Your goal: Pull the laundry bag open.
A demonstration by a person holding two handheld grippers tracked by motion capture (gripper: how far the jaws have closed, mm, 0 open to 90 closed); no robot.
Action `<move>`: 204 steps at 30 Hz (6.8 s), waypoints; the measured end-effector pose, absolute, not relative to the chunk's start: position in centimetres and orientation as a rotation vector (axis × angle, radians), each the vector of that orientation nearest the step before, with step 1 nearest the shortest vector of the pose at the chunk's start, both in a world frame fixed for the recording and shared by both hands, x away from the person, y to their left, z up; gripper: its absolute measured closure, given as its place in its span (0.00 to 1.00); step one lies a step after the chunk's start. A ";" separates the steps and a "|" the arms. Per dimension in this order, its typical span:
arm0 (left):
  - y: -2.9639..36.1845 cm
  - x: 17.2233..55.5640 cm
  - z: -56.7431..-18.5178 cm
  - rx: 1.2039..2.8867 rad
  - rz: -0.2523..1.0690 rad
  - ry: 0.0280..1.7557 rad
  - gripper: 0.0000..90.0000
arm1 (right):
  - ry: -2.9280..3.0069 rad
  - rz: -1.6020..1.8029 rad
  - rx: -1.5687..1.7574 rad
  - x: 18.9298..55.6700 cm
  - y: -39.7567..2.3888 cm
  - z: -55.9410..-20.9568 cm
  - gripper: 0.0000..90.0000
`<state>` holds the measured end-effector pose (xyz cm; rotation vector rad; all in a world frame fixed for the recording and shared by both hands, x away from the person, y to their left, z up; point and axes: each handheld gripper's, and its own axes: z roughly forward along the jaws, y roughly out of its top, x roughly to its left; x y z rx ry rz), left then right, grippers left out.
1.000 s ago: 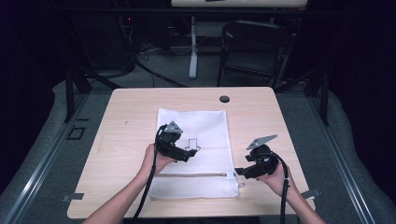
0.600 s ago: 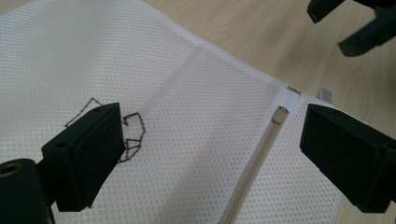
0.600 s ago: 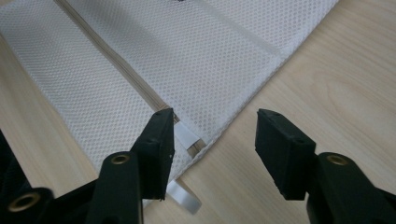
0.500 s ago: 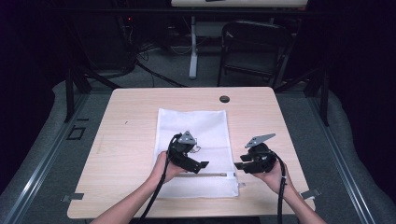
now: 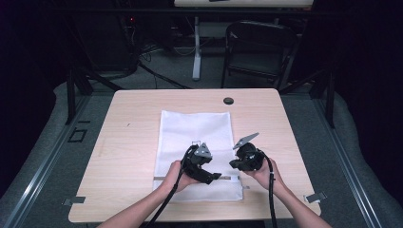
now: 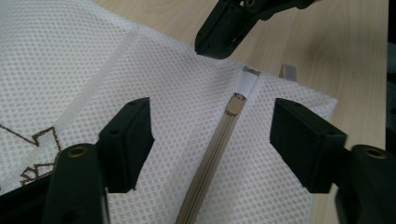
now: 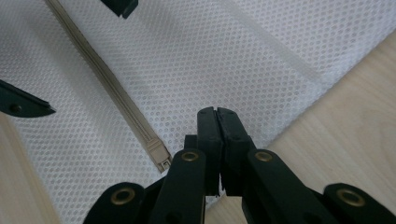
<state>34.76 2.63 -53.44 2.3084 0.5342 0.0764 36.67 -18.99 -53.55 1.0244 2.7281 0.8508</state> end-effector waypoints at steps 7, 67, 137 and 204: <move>1.2 34.9 -55.0 2.343 0.047 0.485 0.58 | 2.780 0.821 1.044 36.9 -19.6 -54.6 1.00; -1.8 34.8 -57.1 2.399 0.005 0.357 0.92 | 2.807 0.805 1.121 36.1 -20.5 -56.0 1.00; 1.1 34.9 -56.7 2.427 0.023 0.373 0.91 | 2.873 0.775 1.111 35.4 -20.3 -55.7 1.00; 3.7 34.6 -56.3 2.447 0.028 0.382 0.91 | 2.854 0.824 1.132 35.3 -20.0 -55.9 1.00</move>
